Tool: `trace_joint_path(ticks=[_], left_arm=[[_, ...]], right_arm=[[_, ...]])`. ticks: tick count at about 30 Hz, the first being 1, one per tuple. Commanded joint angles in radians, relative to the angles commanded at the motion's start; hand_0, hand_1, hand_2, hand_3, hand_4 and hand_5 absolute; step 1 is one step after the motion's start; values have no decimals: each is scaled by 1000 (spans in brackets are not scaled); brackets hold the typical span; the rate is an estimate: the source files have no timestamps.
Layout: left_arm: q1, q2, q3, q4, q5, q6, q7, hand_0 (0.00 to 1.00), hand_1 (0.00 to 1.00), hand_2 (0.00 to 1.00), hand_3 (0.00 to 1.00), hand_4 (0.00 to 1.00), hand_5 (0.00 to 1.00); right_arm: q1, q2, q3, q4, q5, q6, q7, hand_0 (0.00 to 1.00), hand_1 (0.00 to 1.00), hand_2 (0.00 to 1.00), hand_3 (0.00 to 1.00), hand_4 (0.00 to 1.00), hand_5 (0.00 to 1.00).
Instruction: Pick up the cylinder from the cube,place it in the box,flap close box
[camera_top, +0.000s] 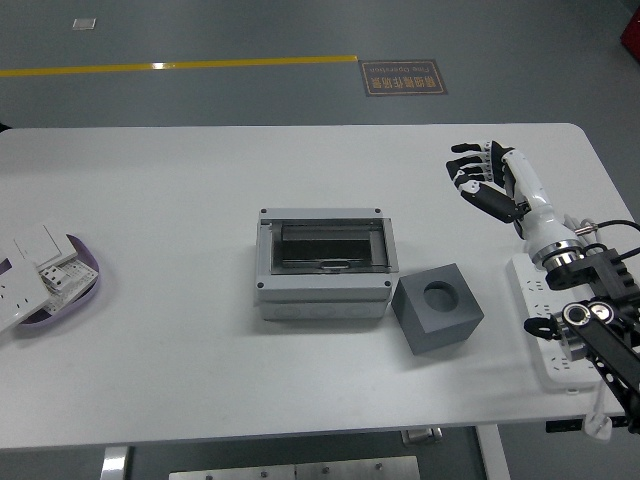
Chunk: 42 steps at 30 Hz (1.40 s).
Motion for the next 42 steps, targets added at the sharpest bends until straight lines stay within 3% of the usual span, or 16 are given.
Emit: trace_joint_path(ticks=[2,3,8,9,14,15,26,27,35,42], left_arm=[[0,3,3,0,-2,0,0,593,630,619,639,700,216],[0,4,5,1,-2,0,0,594,629,620,638,700,216],[-4,9,12,0,-3,0,0,594,629,620,638,700,216],[-5,9,12,0,-3,-1,0,593,629,620,638,700,216],[-2,12,15,1,-4,0,0,593,629,620,638,700,216],[-1,12,16,2,-5,0,0,593,629,620,639,700,215],[9,-1,8,4,-7,-1,-2,594,628,620,639,700,216],[9,-1,8,4,-7,-1,-2,593,628,620,639,701,215],[8,-3,6,4,-5,-1,-2,593,629,620,639,701,215],[6,-6,0,3,5,-1,-3,594,629,620,639,700,216]], right_arm=[[-16,10,32,-17,75,-3,57,586,562,586,645,662,355],[-20,11,37,-21,100,-3,77,612,607,613,658,675,296],[-44,1,46,-24,236,7,161,612,607,613,658,675,296],[-49,-1,48,-20,253,9,164,631,615,633,636,799,119],[-76,-12,60,6,301,20,161,631,615,633,636,799,119],[-78,-13,61,9,301,21,159,613,623,638,677,792,42],[-67,-9,57,16,314,18,150,649,642,665,708,756,2],[-64,-8,55,15,316,18,152,678,648,661,704,653,2],[-54,-3,40,26,330,21,160,684,651,658,691,669,2],[-63,-9,43,76,330,23,162,684,651,639,649,672,2]])
